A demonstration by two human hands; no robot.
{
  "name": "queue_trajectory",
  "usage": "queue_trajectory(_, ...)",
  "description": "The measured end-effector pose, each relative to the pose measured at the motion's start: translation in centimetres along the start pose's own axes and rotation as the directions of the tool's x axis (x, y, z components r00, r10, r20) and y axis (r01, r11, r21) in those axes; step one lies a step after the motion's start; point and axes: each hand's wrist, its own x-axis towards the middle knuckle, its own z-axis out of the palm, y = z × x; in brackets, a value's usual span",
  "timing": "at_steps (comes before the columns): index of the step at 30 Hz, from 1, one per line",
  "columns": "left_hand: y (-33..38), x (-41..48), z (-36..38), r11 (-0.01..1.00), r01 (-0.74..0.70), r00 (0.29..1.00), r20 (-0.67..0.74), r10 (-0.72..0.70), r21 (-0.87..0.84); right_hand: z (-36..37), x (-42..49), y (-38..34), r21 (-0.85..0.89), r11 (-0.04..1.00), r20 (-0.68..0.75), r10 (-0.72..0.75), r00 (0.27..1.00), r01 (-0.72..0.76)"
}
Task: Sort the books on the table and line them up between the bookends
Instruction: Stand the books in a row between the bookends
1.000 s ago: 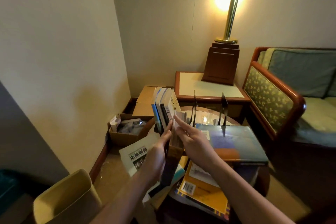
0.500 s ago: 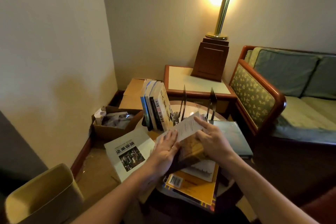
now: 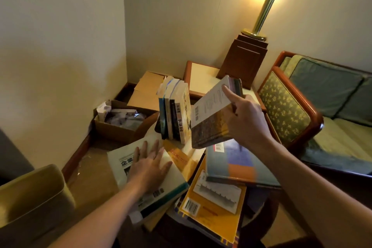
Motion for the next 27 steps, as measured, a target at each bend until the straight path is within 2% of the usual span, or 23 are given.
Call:
queue_trajectory(4, -0.4, 0.2, 0.8, 0.999, -0.025, 0.999, -0.029, 0.026, 0.033, 2.7, 3.8, 0.2, -0.049, 0.999, 0.011, -0.009, 1.000, 0.010)
queue_trajectory(10, -0.2, 0.1, 1.2, 0.999, -0.050, 0.996, -0.068, 0.051, 0.022, 7.2, 9.3, 0.0, -0.174, 0.984, 0.119, -0.017, 0.993, 0.038)
queue_trajectory(20, -0.4, 0.4, 1.5, 0.998, -0.042, 0.995, -0.089, 0.046, 0.043, 11.0, 13.6, 0.9, -0.147, 0.988, 0.215, 0.088, 0.973, -0.057)
queue_trajectory(24, -0.3, 0.2, 1.4, 0.998, -0.037, 0.995, -0.093, 0.041, 0.041, 12.8, 13.9, 1.7, -0.222, 0.968, 0.305, 0.180, 0.935, -0.114)
queue_trajectory(27, -0.4, 0.3, 1.4, 0.998, -0.037, 0.994, -0.103, 0.041, 0.042, 13.7, 14.5, 1.6, -0.183, 0.967, 0.363, 0.234, 0.902, -0.177)
